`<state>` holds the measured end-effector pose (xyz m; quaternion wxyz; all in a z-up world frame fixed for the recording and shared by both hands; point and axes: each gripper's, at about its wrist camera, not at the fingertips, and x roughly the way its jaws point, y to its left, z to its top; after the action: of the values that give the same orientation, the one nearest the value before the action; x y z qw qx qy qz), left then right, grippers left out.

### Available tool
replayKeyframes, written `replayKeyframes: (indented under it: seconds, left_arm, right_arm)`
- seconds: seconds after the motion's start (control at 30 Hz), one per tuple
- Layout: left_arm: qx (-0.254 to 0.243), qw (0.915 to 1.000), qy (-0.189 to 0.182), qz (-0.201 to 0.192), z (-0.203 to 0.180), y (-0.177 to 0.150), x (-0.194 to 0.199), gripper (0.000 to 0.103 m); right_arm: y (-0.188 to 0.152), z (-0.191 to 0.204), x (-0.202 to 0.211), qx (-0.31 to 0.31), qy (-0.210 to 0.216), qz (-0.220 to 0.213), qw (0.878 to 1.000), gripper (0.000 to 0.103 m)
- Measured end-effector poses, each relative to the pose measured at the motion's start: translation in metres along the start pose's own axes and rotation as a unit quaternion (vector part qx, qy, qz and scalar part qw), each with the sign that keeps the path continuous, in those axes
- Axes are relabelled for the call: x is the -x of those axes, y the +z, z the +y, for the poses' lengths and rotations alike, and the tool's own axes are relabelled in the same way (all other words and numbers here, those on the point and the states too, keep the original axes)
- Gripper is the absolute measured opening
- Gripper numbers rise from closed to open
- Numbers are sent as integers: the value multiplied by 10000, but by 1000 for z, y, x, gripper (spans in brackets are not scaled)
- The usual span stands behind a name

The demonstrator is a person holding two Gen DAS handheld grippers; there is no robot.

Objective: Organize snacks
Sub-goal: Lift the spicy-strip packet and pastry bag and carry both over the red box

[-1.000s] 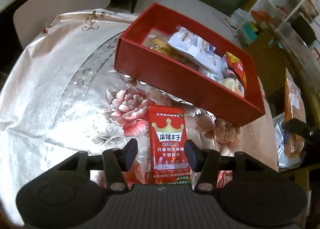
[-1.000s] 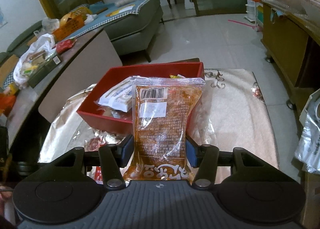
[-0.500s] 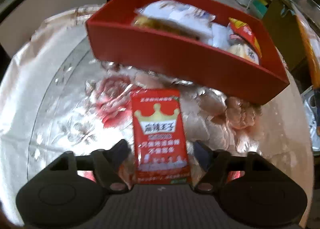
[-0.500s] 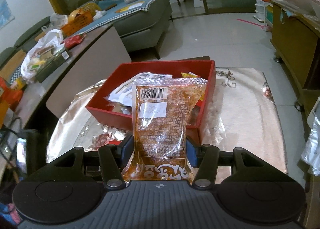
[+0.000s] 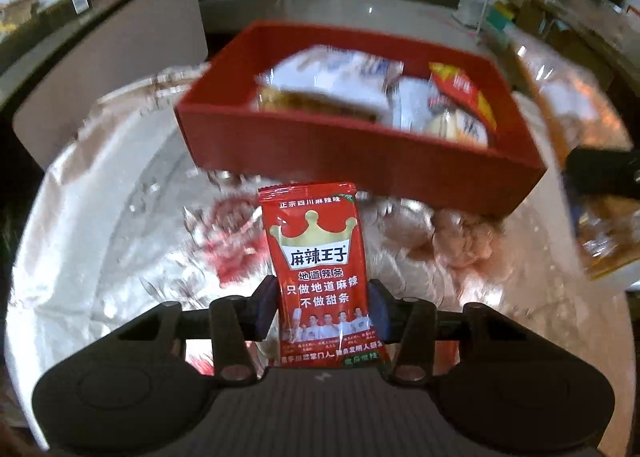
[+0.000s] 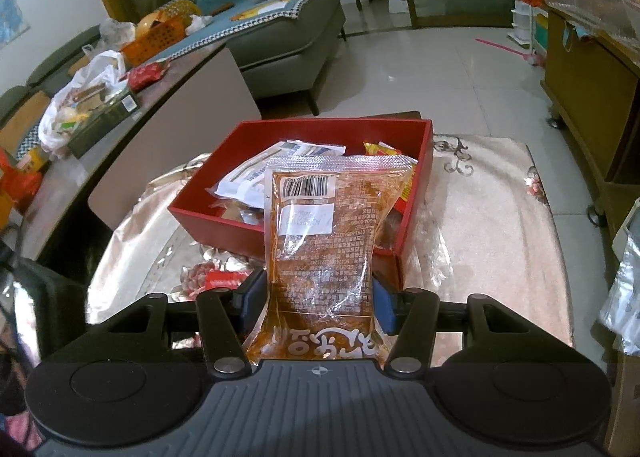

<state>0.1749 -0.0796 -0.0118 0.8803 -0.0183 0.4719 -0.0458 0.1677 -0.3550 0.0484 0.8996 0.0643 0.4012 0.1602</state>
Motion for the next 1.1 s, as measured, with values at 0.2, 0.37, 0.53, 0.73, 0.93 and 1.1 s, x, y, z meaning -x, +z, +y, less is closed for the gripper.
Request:
replayKeyframes:
  seconds: [0.2,0.37,0.53,0.73,0.93,1.1]
  left_arm:
    - [-80,9991,-62,-403,0,9,23,41]
    - [-174,9976,-41,-668,-2,19,32,41]
    - [-191,9966,-24,-798,-2,28,35,41]
    - [-168,9955,-3,-938,-1,42,35,41]
    - [-157,9941,-1,-1075,-3,63,30,41]
    - [-156,9938,-9,-1102,-3,78,19,41]
  right_arm:
    - [4,8,0,72,24,-85,9999,62]
    - [11,12,-4,118,43,-129,9998,62]
    - [17,14,-5,106,57,-193,9997,62]
    - [25,13,-10,103,30,-215,9997,62]
    - [40,10,-18,93,7,-259,9996,62]
    - [52,8,-29,97,-5,-266,9996,62]
